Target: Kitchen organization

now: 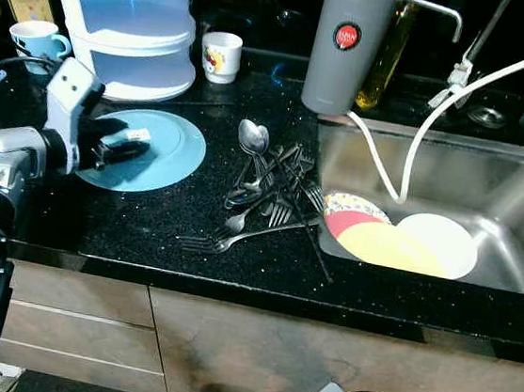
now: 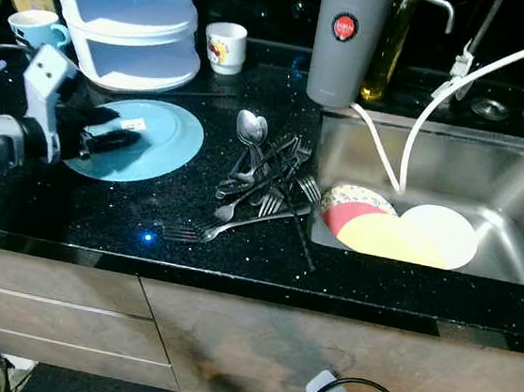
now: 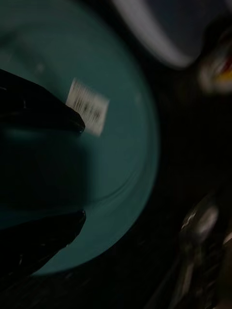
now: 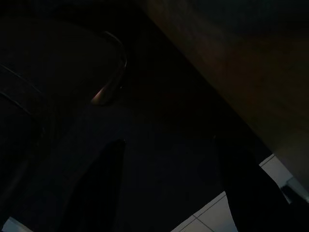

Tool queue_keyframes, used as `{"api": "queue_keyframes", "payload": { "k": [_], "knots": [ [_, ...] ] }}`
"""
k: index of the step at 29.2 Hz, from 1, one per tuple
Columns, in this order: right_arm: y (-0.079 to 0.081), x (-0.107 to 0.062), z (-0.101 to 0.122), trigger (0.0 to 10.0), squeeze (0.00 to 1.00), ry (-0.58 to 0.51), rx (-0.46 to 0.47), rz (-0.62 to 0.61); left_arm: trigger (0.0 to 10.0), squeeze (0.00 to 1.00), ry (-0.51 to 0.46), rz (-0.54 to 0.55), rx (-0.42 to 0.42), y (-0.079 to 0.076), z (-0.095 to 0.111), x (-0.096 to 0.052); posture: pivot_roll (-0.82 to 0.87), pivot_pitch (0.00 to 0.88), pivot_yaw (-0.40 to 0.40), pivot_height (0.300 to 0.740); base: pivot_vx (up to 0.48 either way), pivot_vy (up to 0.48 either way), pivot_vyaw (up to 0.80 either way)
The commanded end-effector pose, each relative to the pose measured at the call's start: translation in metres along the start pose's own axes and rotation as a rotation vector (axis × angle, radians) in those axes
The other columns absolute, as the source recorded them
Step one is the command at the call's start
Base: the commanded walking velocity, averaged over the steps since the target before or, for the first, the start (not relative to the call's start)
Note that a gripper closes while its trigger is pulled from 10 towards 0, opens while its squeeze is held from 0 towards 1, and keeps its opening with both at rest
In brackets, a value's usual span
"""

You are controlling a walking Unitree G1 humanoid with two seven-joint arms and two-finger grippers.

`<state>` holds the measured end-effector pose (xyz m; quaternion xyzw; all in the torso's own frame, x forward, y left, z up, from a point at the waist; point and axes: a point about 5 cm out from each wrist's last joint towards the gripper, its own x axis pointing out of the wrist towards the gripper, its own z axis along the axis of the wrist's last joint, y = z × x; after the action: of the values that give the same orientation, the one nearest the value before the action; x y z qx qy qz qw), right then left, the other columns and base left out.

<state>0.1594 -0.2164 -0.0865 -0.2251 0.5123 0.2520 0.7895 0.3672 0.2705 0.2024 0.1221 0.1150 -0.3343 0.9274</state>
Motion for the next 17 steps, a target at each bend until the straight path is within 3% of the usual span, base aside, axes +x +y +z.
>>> {"api": "queue_keyframes", "payload": {
  "k": [1,6,9,12,17],
  "knots": [
    [0.0,-0.001,-0.003,10.0,0.0,0.002,0.002,-0.003,10.0,0.0,0.034,-0.039,-0.021,-0.005,-0.005,0.005,-0.02,0.037,-0.014,0.74,0.0,0.0,0.0],
    [0.0,0.0,0.0,10.0,0.0,-0.004,0.003,-0.011,10.0,0.0,0.18,-0.201,-0.046,-0.013,-0.024,-0.002,-0.02,0.032,-0.008,0.74,0.0,0.0,0.0],
    [0.0,0.0,0.0,10.0,0.0,-0.004,0.002,-0.011,10.0,0.0,0.195,-0.22,-0.046,-0.014,-0.026,-0.003,-0.02,0.03,-0.007,0.74,0.0,0.0,0.0],
    [0.0,0.0,0.002,10.0,0.0,-0.008,0.001,-0.015,10.0,0.0,0.269,-0.332,-0.068,-0.019,-0.034,-0.011,-0.01,0.025,-0.005,0.74,0.0,0.0,0.0],
    [0.0,0.001,0.003,10.0,0.0,-0.01,0.0,-0.017,10.0,0.0,0.315,-0.425,-0.088,-0.022,-0.039,-0.018,-0.01,0.023,-0.006,0.74,0.0,0.0,0.0]
  ]
}}
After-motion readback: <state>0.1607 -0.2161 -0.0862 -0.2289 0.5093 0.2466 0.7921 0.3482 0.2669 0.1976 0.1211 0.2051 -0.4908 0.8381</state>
